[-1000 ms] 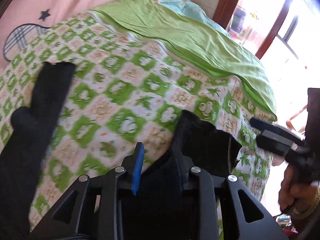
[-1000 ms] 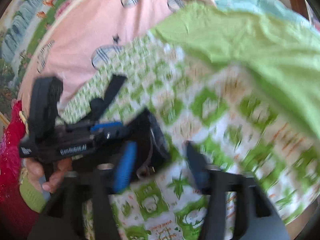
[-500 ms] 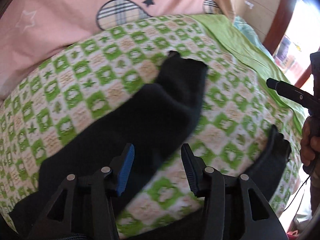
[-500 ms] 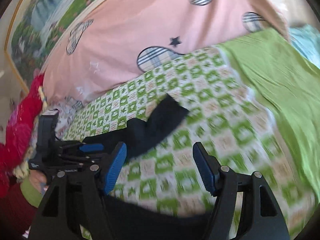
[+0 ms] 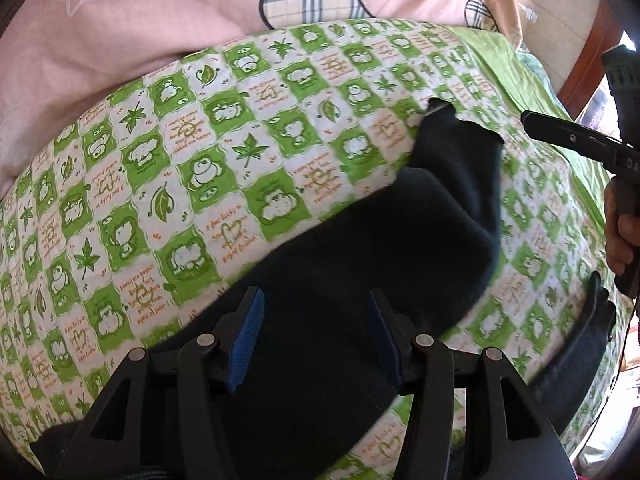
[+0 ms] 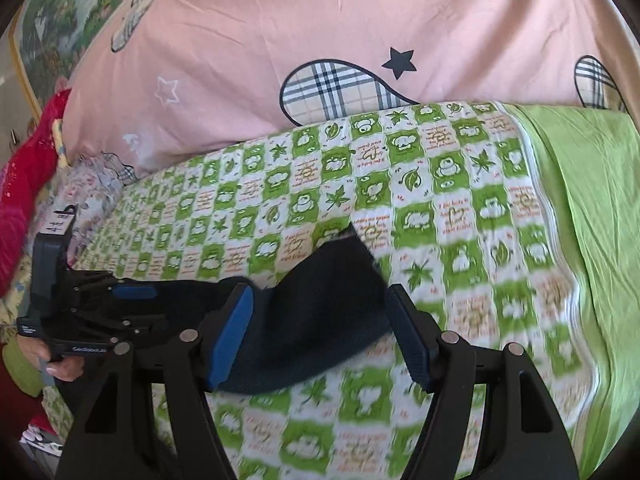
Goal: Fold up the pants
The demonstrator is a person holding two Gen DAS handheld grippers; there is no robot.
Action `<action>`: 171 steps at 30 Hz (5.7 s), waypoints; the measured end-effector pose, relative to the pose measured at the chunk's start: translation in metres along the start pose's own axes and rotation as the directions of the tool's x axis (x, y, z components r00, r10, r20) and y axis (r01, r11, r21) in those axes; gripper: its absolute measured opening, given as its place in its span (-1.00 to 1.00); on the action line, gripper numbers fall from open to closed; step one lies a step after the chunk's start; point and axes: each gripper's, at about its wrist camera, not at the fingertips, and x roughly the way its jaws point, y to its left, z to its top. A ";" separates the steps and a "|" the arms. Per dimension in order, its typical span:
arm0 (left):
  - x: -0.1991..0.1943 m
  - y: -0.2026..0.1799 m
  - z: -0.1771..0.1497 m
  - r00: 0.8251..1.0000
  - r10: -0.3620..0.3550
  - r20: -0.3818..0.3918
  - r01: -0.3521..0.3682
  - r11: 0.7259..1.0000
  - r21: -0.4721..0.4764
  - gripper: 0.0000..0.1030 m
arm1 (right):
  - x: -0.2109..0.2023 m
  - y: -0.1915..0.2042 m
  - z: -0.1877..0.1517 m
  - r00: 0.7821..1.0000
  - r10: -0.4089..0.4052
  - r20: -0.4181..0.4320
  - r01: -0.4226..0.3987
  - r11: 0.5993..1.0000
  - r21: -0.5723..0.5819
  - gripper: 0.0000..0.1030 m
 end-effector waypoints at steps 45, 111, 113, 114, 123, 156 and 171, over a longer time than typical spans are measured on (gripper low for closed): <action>-0.092 -0.096 -0.130 0.989 -0.072 0.131 0.056 0.992 0.116 -0.94 | -0.120 -0.052 -0.122 0.970 0.235 0.067 -0.235 0.972 -0.006 -0.86; -0.141 0.008 -0.223 0.992 0.122 -0.014 -0.108 0.816 -0.567 0.28 | -0.151 0.091 -0.230 0.952 0.297 0.070 -0.298 0.955 0.009 0.18; -0.141 0.023 -0.212 0.990 0.134 -0.045 -0.135 0.794 -0.593 0.29 | -0.137 0.112 -0.226 0.943 0.330 0.039 -0.330 0.944 -0.020 0.18; -0.140 0.030 -0.206 0.989 0.136 -0.060 -0.144 0.783 -0.605 0.29 | -0.130 0.123 -0.224 0.935 0.354 0.022 -0.353 0.935 -0.035 0.18; -0.113 0.076 -0.171 0.947 0.225 -0.229 -0.319 0.728 -0.607 0.29 | -0.057 0.225 -0.207 0.866 0.468 -0.173 -0.496 0.847 -0.193 0.18; -0.184 0.080 -0.366 0.905 0.151 0.397 0.275 0.503 -0.819 -0.92 | -0.034 0.295 -0.224 0.920 0.318 -0.229 -0.388 0.823 -0.414 -0.87; -0.158 0.085 -0.396 0.918 0.084 0.388 0.308 0.467 -0.829 -0.88 | -0.023 0.301 -0.234 0.934 0.241 -0.263 -0.341 0.821 -0.458 -0.87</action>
